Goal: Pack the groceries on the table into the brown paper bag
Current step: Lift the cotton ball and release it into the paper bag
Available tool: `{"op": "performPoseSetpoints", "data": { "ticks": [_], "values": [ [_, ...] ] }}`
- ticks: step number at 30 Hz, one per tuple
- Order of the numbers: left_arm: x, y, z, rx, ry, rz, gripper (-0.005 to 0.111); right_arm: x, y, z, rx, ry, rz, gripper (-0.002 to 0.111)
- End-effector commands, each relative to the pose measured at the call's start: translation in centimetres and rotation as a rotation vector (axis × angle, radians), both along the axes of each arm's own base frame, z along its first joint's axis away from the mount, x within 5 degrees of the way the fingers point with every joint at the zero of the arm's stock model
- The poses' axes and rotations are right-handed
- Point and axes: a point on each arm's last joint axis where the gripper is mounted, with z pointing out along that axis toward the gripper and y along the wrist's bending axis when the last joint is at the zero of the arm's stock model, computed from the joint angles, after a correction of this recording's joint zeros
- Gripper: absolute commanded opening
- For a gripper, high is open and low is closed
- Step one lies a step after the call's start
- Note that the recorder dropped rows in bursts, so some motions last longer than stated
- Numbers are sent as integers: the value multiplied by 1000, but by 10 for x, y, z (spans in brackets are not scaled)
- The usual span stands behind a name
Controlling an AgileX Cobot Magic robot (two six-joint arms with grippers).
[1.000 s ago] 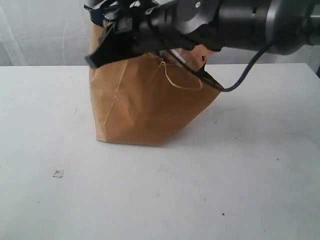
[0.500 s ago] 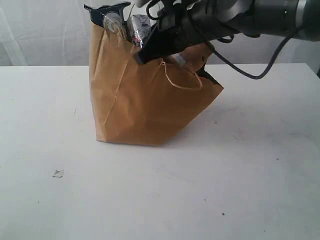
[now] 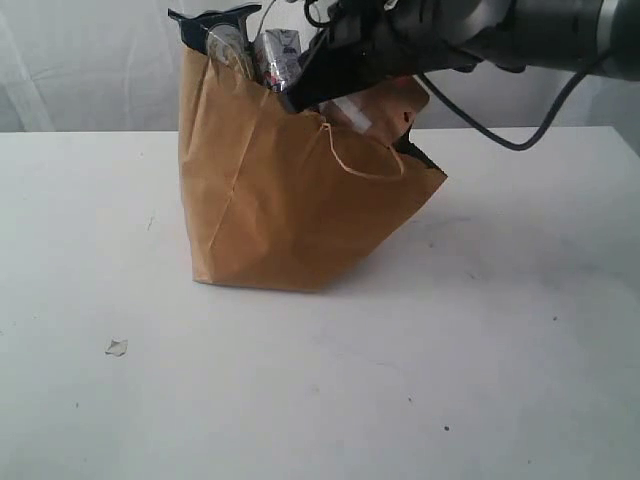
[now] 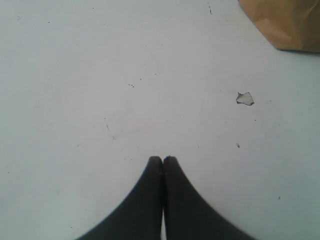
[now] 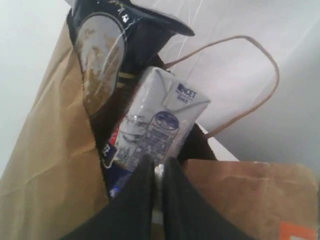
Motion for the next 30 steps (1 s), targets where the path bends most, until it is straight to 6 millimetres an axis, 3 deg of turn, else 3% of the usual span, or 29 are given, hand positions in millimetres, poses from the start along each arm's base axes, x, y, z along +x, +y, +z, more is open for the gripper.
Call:
{"op": "performPoseSetpoints", "data": {
  "ticks": [1,5,7,25,27,30],
  "values": [
    [-1,-1,-4,-6,16,-6,0,-2,-1,-6,-9,61,13,11],
    [-1,-1,-4,-6,16,-6,0,-2,-1,-9,-21,77,21,29],
    [-1,-1,-4,-6,16,-6,0,-1,-1,-9,-19,74,19,31],
    [-1,-1,-4,-6,16,-6,0,6,-4,3,0,-68,-38,30],
    [-1,-1,-4,-6,16,-6,0,4,-4,4,-5,-54,-28,28],
    [-1,-1,-4,-6,16,-6,0,-2,-8,12,-20,-50,-9,15]
  ]
}}
